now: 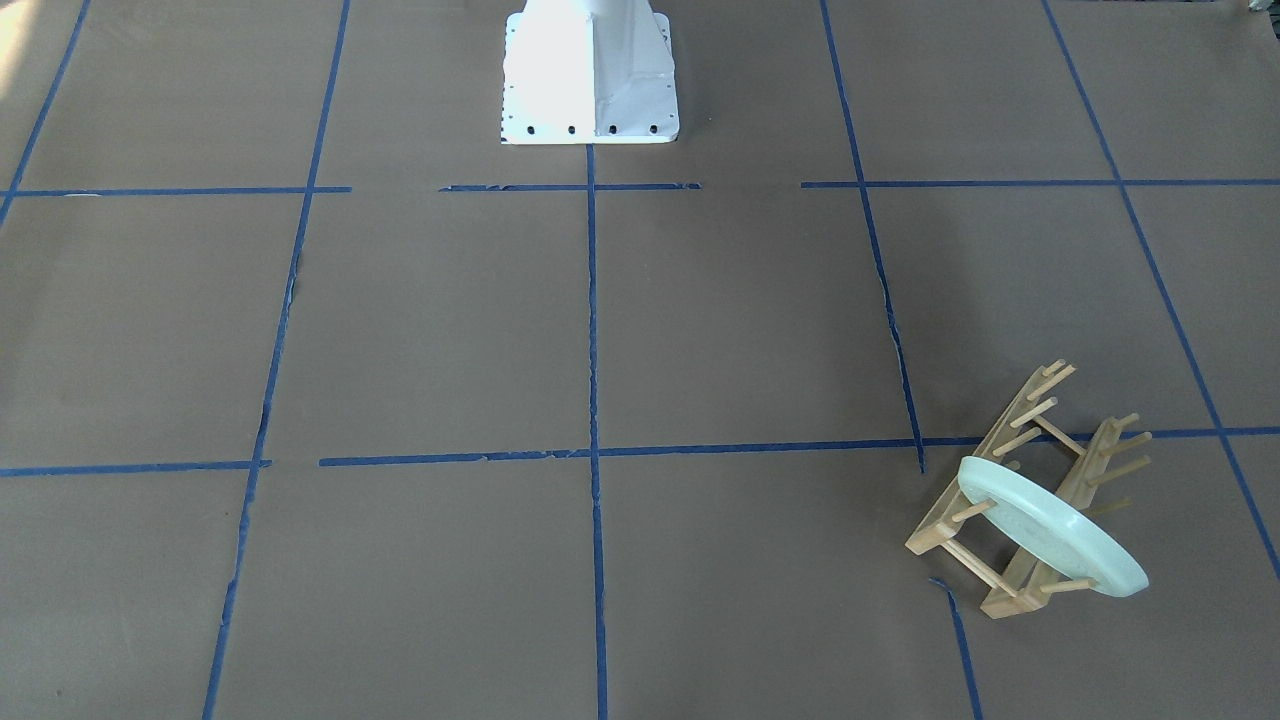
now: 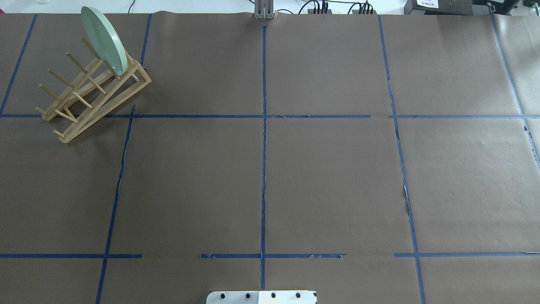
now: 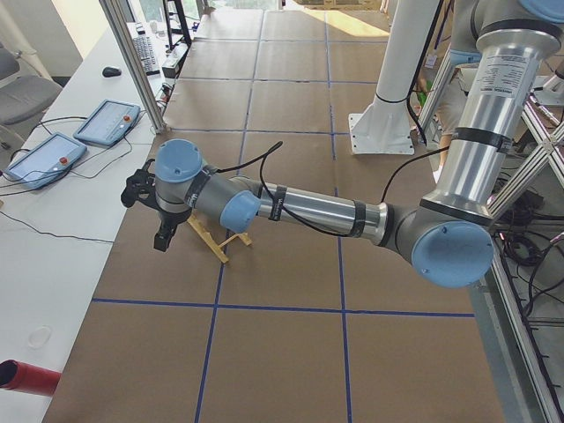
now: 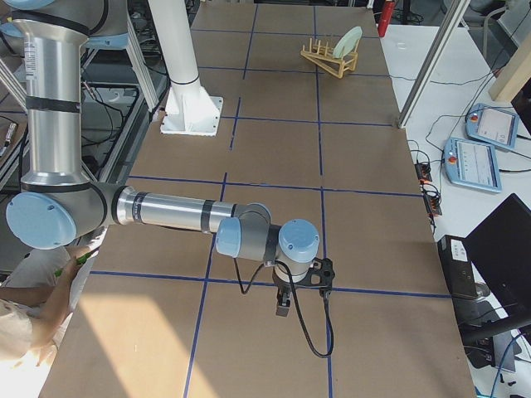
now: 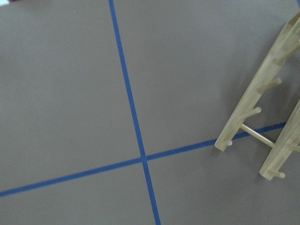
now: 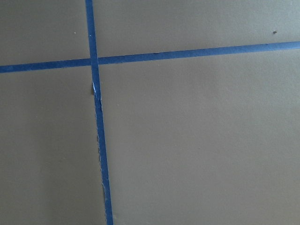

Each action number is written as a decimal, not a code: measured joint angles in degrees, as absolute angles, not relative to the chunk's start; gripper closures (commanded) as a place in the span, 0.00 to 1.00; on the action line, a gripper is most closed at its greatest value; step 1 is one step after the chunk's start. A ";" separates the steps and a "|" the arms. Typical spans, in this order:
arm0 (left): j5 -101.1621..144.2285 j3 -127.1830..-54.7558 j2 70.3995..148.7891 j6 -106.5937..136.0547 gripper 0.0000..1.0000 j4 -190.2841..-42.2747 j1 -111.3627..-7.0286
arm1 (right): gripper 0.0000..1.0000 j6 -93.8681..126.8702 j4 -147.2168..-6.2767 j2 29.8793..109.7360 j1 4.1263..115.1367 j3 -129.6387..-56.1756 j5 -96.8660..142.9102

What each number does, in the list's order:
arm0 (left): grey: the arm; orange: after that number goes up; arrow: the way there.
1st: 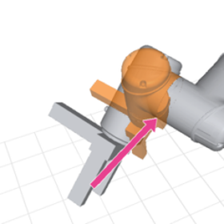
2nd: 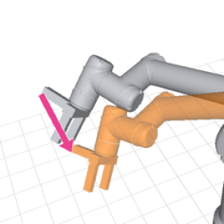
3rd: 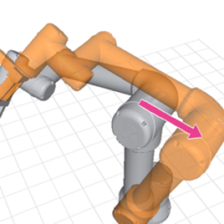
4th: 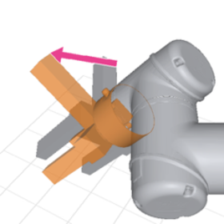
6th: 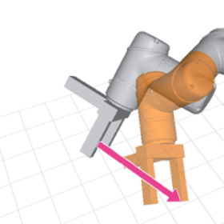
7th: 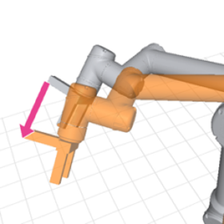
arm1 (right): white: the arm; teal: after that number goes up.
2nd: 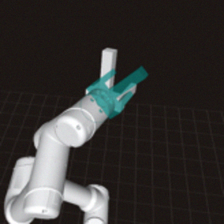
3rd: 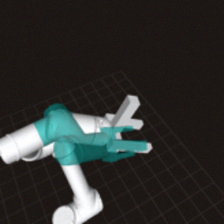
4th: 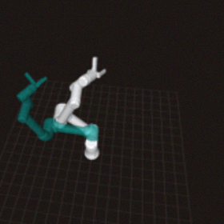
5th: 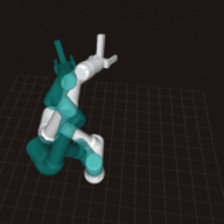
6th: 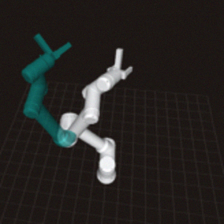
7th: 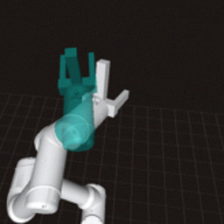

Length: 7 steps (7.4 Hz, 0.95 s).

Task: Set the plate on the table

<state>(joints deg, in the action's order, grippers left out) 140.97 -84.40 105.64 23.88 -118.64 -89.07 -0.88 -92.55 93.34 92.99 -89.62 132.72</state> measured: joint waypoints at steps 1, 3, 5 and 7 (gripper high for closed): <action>142.06 -83.18 106.50 36.87 0.00 -126.49 -86.63 | 0.00 -0.88 -92.55 93.34 92.99 -89.62 132.72; 142.34 -81.03 109.62 64.33 0.00 -138.04 -82.94 | 0.00 -0.88 -92.55 93.34 92.99 -89.64 132.72; 137.87 -78.97 113.47 90.80 0.00 -144.24 -79.49 | 0.00 -0.88 -92.55 93.34 92.99 -89.65 132.72; 127.03 -77.19 116.02 108.13 0.09 -149.46 -72.45 | 0.00 -0.88 -92.55 93.34 92.99 -89.65 132.71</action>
<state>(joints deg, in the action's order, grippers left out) 127.03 -77.19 116.02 108.13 -149.46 -72.45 -0.88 -92.55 93.34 92.99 -89.65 132.71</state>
